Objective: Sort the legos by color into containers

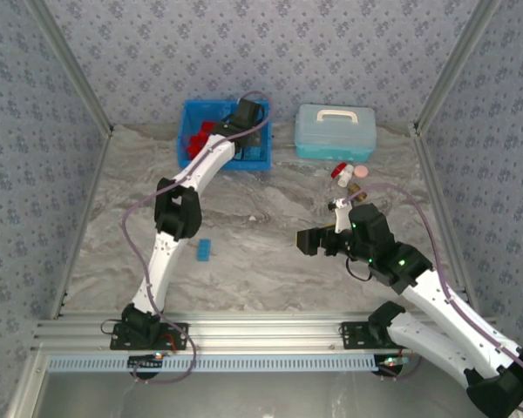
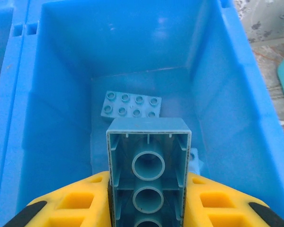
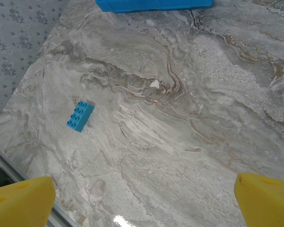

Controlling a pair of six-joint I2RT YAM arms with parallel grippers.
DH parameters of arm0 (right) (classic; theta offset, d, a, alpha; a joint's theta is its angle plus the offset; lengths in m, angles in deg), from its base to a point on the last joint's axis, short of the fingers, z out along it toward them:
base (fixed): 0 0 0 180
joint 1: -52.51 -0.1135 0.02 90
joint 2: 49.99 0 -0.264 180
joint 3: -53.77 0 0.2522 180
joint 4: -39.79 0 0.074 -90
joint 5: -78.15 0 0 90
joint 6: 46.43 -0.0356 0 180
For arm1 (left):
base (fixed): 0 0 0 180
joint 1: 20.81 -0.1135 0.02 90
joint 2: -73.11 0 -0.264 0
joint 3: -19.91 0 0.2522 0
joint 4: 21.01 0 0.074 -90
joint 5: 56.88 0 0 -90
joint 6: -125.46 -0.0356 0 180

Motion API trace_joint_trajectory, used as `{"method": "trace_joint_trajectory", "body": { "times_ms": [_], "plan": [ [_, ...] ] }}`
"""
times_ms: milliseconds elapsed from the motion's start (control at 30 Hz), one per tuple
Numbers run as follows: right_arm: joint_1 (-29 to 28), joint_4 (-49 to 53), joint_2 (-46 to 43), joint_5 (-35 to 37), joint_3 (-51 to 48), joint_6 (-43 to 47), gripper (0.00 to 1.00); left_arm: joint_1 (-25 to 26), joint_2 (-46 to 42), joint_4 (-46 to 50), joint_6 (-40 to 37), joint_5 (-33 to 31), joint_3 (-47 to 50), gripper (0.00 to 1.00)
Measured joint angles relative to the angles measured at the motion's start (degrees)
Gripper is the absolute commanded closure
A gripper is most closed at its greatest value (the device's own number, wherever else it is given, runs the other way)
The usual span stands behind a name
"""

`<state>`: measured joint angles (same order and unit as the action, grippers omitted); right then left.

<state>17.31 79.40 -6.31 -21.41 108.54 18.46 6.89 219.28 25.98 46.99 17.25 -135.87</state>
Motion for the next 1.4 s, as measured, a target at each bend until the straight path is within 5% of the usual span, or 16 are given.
{"method": "trace_joint_trajectory", "body": {
  "times_ms": [267,733,1033,1400],
  "plan": [
    [1.2,-0.37,0.68,-0.66,0.0,0.0,0.0,-1.46,5.44,0.59,-0.39,0.46,-3.43,0.48],
    [1.6,-0.37,0.59,-1.81,0.0,-1.27,0.0,-0.92,1.03,3.98,-0.2,3.13,-3.43,0.48],
    [1.6,1.07,-2.14,-1.53,0.0,-1.27,0.0,1.77,-25.55,9.27,1.2,6.08,7.32,0.48],
    [1.6,4.28,-4.96,0.39,0.0,-1.25,0.0,3.39,-68.72,9.01,6.08,7.13,57.07,0.48]
  ]
}}
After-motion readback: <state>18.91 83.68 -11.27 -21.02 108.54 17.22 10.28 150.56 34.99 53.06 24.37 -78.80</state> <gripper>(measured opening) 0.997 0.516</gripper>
